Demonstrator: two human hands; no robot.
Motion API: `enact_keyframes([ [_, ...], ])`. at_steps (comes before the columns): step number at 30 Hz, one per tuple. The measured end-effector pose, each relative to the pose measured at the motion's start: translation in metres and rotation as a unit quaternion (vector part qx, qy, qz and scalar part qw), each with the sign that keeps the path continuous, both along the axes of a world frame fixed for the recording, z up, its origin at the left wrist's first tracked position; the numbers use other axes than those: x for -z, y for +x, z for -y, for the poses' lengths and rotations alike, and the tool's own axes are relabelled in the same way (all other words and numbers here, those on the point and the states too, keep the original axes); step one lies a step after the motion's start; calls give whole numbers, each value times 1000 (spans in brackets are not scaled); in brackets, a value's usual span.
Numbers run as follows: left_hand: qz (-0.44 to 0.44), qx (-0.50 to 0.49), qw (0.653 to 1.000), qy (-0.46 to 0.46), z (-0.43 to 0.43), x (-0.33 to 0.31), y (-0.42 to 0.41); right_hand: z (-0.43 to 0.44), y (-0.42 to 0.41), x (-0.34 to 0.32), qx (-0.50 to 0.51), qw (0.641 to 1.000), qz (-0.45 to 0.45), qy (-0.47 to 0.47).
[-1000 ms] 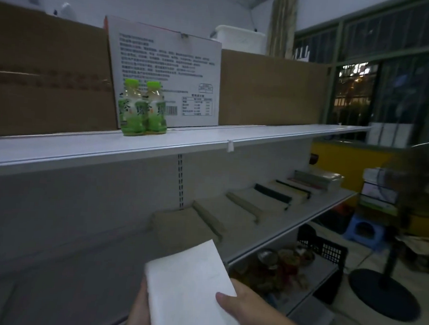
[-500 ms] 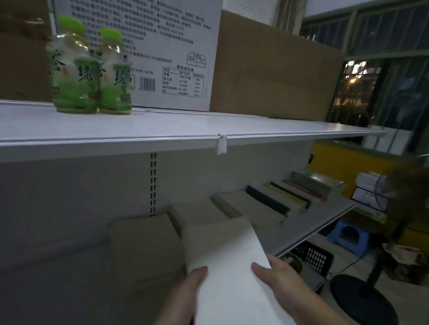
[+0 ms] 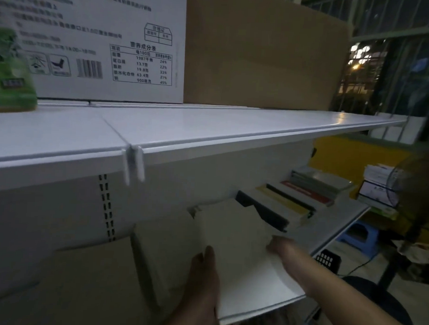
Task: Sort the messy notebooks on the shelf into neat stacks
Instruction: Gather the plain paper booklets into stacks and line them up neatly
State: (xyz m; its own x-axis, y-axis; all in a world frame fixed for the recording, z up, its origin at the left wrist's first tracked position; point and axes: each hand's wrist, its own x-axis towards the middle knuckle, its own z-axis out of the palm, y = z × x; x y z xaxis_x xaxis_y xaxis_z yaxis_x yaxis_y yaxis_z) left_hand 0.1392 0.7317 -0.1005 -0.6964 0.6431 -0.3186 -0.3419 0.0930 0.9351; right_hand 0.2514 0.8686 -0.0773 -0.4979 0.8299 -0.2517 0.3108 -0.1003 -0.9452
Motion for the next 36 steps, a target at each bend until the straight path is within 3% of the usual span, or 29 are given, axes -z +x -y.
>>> enact_keyframes([
  [4,-8,17,1000,-12,-50,11,-9,-64,-11,2,-50,995,82,36],
  [8,-53,19,997,-59,-96,6,-18,-107,-17,-18,-136,967,158,144],
  [12,-121,-17,988,-90,-130,2,-38,-146,-41,-22,-167,956,126,206],
  [16,-136,-61,981,-128,-147,2,-41,-159,-75,11,-200,961,113,154],
  [19,-145,-76,976,-141,-151,-5,-33,-166,-89,45,-206,924,137,292],
  [21,-160,-84,973,-146,-150,-2,-36,-167,-99,54,-176,931,126,294],
  [24,-173,-100,969,-142,-150,2,-36,-172,-97,56,-243,893,134,354],
  [27,-162,-100,970,-149,-151,3,-34,-178,-97,57,-240,884,139,377],
  [30,-152,-111,970,-153,-151,3,-32,-177,-95,60,-280,826,121,473],
  [33,-156,-117,965,-175,-148,3,-32,-172,-93,63,-281,811,70,508],
  [36,-149,-102,967,-181,-145,-2,-30,-164,-89,53,-304,824,110,466],
])
